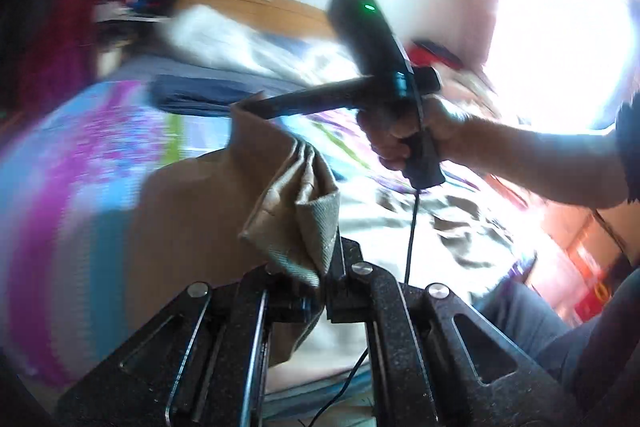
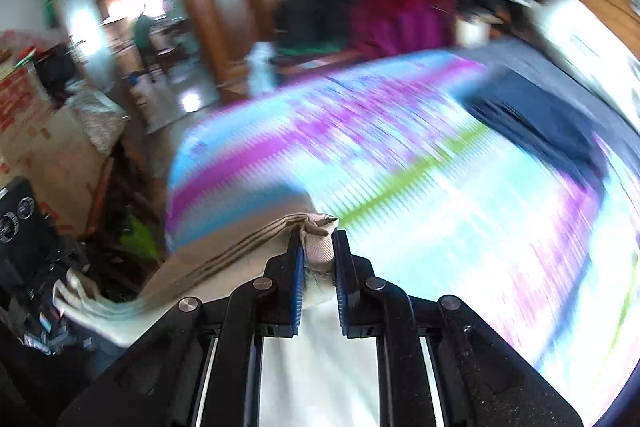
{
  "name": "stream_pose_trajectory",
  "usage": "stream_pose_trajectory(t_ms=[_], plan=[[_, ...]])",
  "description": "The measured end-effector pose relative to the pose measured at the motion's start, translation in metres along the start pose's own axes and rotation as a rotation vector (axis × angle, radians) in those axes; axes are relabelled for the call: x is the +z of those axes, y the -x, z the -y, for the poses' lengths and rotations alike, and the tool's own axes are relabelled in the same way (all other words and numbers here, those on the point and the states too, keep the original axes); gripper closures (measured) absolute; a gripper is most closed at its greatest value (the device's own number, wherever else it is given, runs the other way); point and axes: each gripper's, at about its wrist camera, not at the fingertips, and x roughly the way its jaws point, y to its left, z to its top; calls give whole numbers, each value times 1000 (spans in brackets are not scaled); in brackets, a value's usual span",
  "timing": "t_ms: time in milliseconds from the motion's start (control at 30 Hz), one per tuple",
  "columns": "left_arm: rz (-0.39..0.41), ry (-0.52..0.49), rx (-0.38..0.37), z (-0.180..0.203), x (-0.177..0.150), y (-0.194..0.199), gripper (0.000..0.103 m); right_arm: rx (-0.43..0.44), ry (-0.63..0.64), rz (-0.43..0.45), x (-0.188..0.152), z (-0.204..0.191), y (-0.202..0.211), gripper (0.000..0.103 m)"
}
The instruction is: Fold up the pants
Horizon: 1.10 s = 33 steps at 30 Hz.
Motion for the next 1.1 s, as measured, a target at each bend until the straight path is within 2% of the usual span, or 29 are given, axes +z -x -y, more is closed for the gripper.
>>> stream_pose_trajectory(t_ms=[100, 167, 200, 233, 267, 300, 367, 467, 500, 533, 600, 633, 667, 700, 767, 800, 833, 867, 900, 933, 967, 1000, 1033, 1067, 1100], plan=[[-91, -30, -124, 51, -4, -59, 97, -98, -119, -37, -67, 44, 35, 87], [-179, -48, -180, 81, -16, -107, 95, -166, -202, -76, -109, 73, 40, 87], [-217, -61, -187, 92, -24, -128, 95, -198, -237, -96, -128, 84, 40, 87], [-289, -76, -179, 105, -36, -153, 94, -216, -266, -112, -144, 92, 40, 87], [-364, -95, -150, 115, -46, -176, 93, -228, -289, -111, -156, 97, 41, 87], [-403, -126, -117, 124, -53, -190, 91, -226, -303, -96, -163, 100, 44, 87], [-397, -169, -84, 134, -56, -192, 91, -216, -309, -48, -166, 99, 52, 87], [-367, -117, -59, 137, -48, -187, 87, -212, -285, -10, -163, 100, 57, 87], [-364, -85, -61, 137, -48, -187, 76, -219, -280, -4, -159, 102, 57, 87], [-372, -51, -74, 135, -47, -186, 62, -238, -287, -2, -154, 105, 54, 83], [-393, -25, -129, 144, -49, -181, 57, -283, -366, -6, -151, 120, 57, 73], [-398, -41, -156, 156, -52, -177, 56, -318, -440, 15, -159, 131, 68, 63], [-406, -73, -196, 167, -56, -175, 55, -335, -530, 32, -166, 145, 78, 58], [-412, -100, -249, 173, -56, -167, 55, -328, -609, 43, -178, 152, 89, 53], [-396, -139, -309, 178, -57, -149, 55, -260, -693, 64, -195, 149, 107, 53], [-375, -155, -321, 178, -53, -139, 54, -215, -705, 85, -200, 140, 114, 45], [-350, -159, -322, 174, -49, -130, 50, -180, -710, 102, -202, 130, 116, 29], [-327, -146, -313, 167, -46, -122, 46, -156, -709, 117, -202, 120, 115, 20], [-295, -119, -292, 156, -40, -114, 39, -139, -700, 125, -199, 112, 110, 10], [-269, -93, -263, 143, -36, -111, 34, -127, -687, 116, -193, 107, 101, 10], [-247, -65, -228, 128, -29, -116, 34, -120, -690, 84, -186, 105, 88, 11], [-226, -35, -178, 112, -23, -117, 34, -111, -713, 49, -180, 110, 72, 17], [-211, -8, -110, 97, -17, -118, 34, -112, -750, 12, -174, 118, 55, 32], [-194, 14, -48, 83, -11, -122, 34, -117, -797, -25, -170, 124, 39, 40], [-166, 36, 19, 68, -7, -122, 34, -93, -854, -45, -169, 132, 25, 53]])
